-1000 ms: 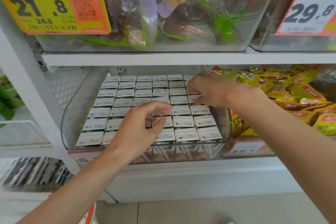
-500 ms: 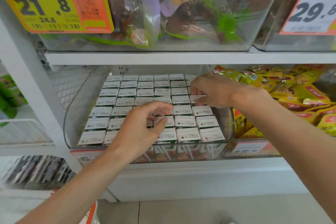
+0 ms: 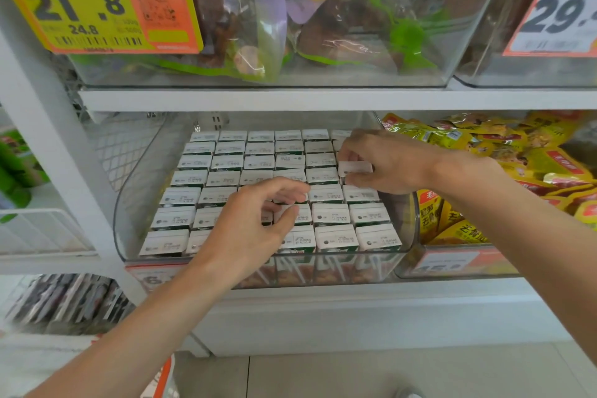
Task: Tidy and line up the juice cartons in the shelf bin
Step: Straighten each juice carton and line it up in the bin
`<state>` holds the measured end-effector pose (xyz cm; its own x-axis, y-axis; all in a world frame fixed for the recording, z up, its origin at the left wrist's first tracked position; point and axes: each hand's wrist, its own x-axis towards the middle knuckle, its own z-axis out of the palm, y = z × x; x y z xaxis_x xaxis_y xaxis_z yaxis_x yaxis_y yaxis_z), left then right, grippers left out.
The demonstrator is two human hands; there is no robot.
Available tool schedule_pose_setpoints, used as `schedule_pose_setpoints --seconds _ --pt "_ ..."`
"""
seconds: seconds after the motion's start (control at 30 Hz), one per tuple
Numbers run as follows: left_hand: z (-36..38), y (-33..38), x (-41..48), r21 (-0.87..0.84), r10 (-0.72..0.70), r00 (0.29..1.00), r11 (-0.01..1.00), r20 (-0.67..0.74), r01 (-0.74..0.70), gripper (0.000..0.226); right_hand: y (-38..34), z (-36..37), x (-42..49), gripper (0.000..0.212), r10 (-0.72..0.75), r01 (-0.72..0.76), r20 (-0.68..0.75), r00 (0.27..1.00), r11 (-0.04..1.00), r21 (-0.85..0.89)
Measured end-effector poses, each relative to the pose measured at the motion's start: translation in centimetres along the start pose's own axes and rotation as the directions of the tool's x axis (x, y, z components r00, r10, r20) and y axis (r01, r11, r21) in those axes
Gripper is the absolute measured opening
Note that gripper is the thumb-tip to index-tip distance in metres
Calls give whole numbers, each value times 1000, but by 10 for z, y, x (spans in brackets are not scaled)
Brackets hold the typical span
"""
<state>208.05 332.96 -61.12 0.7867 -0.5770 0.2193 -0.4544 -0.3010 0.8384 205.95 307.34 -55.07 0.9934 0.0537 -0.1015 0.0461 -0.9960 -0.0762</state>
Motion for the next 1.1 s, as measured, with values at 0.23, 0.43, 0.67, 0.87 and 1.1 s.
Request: schedule_pose_setpoints --seconds 0.23,0.43,0.67,0.87,1.1 --pt "0 1 -2 13 1 1000 1000 -2 -1 32 0 0 -4 32 -12 20 -61 998 992 125" --pt "0 3 -2 32 -9 1000 999 -3 9 33 3 5 -24 36 57 127 -382 923 889 439" --pt "-2 9 -6 46 20 1000 999 1 -20 56 -26 10 -58 37 97 313 -616 782 793 522" --pt "-11 25 -14 5 55 994 998 94 -55 56 -61 26 -71 37 106 331 -450 887 535 777" --pt "-26 23 -26 -219 -92 994 970 58 103 39 -81 35 -84 43 282 175 -265 922 306 936"
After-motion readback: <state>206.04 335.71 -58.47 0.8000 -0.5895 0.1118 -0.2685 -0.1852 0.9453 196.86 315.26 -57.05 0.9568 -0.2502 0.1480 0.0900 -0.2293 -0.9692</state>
